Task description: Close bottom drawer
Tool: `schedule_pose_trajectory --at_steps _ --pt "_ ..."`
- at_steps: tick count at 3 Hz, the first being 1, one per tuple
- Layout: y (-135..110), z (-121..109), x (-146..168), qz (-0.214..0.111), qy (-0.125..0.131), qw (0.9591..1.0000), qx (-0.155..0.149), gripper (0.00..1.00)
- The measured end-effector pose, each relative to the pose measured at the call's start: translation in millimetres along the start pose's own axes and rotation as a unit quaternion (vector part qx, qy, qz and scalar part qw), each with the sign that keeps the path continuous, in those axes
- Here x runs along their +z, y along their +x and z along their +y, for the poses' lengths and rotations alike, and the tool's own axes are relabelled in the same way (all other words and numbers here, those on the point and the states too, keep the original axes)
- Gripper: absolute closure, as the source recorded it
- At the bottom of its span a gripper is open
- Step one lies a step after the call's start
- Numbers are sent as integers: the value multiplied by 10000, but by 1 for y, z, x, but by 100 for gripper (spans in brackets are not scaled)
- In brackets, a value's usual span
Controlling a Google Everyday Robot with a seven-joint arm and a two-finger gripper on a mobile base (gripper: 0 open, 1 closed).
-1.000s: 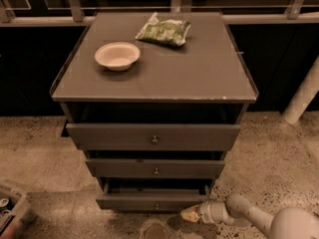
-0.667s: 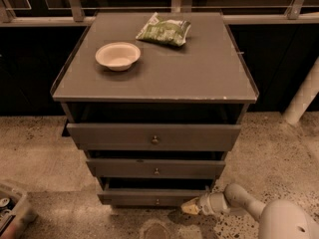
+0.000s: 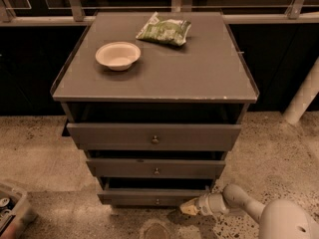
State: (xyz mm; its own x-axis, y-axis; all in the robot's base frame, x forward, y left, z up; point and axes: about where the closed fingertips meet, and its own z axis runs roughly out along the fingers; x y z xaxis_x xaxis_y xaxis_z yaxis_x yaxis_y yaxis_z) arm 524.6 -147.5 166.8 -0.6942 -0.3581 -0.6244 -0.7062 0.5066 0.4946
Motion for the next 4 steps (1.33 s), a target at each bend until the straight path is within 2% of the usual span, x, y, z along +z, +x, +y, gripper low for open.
schedule_pose_trajectory --at_steps 1,2,3,4 --pt "-6 -25 3 -59 372 9991 -177 100" --pt "-5 -24 2 -59 373 9991 -177 100" --pt "-10 -46 -4 -140 829 9961 -258 100" --pt "-10 -45 -4 -140 831 9961 -259 100"
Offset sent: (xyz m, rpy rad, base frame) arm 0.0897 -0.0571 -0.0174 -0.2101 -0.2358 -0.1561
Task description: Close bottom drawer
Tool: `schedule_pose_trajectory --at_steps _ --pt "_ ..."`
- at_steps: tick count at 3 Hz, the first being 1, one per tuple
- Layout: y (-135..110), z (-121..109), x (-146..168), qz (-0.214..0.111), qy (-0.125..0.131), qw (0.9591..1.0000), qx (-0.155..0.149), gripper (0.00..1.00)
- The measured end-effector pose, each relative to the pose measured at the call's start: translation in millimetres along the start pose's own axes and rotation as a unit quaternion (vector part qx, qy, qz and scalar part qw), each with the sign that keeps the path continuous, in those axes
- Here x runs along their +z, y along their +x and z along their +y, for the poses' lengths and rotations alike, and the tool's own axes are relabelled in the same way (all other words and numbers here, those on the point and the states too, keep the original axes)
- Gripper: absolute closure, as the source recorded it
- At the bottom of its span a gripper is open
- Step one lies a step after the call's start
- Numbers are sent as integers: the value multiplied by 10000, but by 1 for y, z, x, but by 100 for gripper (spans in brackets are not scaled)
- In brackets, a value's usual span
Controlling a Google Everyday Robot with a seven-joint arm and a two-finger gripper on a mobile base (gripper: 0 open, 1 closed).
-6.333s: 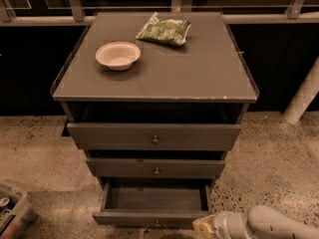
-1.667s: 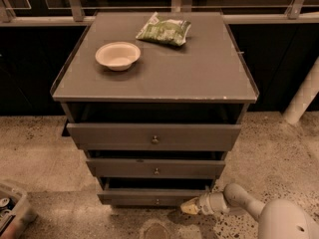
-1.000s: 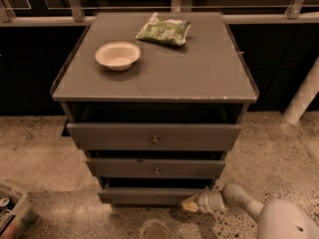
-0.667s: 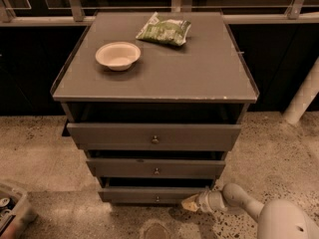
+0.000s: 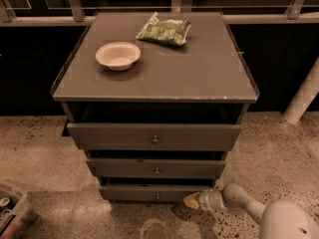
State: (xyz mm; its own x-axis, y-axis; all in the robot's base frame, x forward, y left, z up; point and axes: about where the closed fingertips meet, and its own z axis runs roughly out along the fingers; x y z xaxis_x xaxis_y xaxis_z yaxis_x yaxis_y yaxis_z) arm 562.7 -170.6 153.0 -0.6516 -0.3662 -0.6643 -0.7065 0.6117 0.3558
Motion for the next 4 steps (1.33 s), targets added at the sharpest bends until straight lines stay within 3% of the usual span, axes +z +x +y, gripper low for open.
schedule_pose_trajectory --at_steps 1,2,3,4 --pt "-7 -22 -4 -77 443 9989 -115 100" --pt "-6 -21 -4 -77 445 9989 -116 100" --pt "-12 -35 -7 -102 718 9971 -244 100" --pt "-10 -39 -8 -130 721 9970 -240 100"
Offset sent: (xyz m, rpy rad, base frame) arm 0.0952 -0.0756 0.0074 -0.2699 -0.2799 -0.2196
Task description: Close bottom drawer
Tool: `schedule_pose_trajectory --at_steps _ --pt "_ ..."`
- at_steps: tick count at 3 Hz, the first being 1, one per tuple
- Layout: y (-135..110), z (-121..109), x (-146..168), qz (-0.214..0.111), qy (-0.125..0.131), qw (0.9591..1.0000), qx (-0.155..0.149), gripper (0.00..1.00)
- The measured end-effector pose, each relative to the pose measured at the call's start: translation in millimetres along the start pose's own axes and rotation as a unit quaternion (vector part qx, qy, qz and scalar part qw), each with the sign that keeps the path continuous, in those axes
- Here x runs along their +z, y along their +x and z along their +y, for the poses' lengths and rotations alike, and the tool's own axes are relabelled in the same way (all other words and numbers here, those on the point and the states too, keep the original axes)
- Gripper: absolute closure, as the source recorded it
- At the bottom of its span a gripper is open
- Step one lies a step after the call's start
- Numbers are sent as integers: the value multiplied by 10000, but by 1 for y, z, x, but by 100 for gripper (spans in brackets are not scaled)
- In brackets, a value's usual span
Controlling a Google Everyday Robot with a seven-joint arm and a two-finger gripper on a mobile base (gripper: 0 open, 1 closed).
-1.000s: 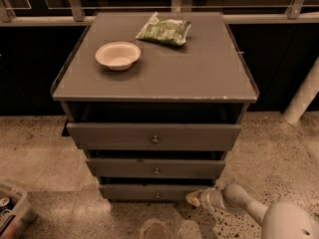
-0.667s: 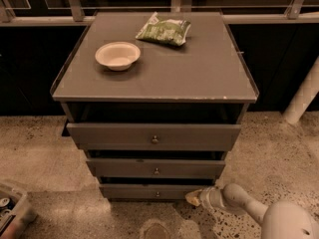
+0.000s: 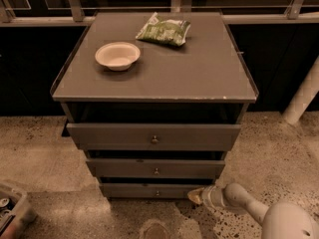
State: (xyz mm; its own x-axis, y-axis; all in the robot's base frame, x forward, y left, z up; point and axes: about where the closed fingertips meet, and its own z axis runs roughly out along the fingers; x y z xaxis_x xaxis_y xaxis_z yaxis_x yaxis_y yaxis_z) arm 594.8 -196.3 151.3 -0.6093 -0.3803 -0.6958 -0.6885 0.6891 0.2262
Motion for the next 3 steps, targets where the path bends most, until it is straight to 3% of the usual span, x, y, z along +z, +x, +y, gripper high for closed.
schedule_pose_trajectory --at_steps 1,2,3 --pt "1 1 -1 0 0 10000 0 100" --pt "7 9 -3 -48 -294 9993 239 100" --pt "24 16 -22 -154 -836 9911 1020 100"
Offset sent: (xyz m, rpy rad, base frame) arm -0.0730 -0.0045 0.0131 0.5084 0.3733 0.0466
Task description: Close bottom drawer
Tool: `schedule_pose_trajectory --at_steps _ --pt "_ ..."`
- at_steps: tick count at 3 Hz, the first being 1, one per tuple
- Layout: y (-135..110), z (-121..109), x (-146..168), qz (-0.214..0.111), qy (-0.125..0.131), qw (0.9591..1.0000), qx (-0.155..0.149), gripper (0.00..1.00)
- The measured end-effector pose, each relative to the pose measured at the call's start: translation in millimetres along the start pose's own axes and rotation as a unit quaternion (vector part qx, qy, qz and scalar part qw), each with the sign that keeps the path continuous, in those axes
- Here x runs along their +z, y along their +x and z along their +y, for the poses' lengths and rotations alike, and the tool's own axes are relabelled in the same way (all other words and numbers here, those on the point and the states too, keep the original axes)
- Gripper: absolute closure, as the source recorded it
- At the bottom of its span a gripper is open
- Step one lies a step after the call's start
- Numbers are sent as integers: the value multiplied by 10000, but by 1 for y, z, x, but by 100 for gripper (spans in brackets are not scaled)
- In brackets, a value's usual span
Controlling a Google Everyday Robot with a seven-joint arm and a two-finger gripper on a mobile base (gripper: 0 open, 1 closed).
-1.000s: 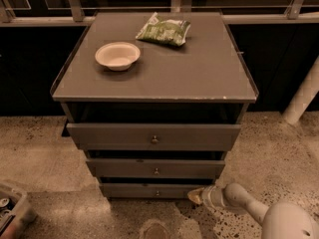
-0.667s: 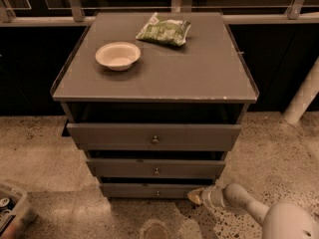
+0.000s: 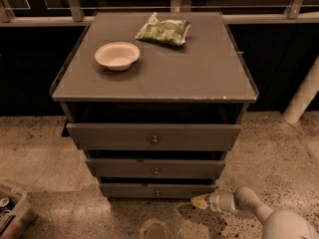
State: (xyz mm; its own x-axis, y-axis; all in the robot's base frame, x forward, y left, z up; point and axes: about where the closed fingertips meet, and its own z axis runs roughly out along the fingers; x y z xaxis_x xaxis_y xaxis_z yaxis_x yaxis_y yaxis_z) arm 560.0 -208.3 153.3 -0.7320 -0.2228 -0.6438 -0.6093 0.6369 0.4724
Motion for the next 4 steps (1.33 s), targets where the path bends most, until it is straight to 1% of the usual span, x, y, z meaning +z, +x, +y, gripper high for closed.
schedule_pose_trajectory --at_steps 1,2,4 --pt "10 21 -13 -80 -578 9971 484 100" --pt "11 30 -12 -53 -733 9961 483 81" --pt "11 30 -12 -53 -734 9961 483 35"
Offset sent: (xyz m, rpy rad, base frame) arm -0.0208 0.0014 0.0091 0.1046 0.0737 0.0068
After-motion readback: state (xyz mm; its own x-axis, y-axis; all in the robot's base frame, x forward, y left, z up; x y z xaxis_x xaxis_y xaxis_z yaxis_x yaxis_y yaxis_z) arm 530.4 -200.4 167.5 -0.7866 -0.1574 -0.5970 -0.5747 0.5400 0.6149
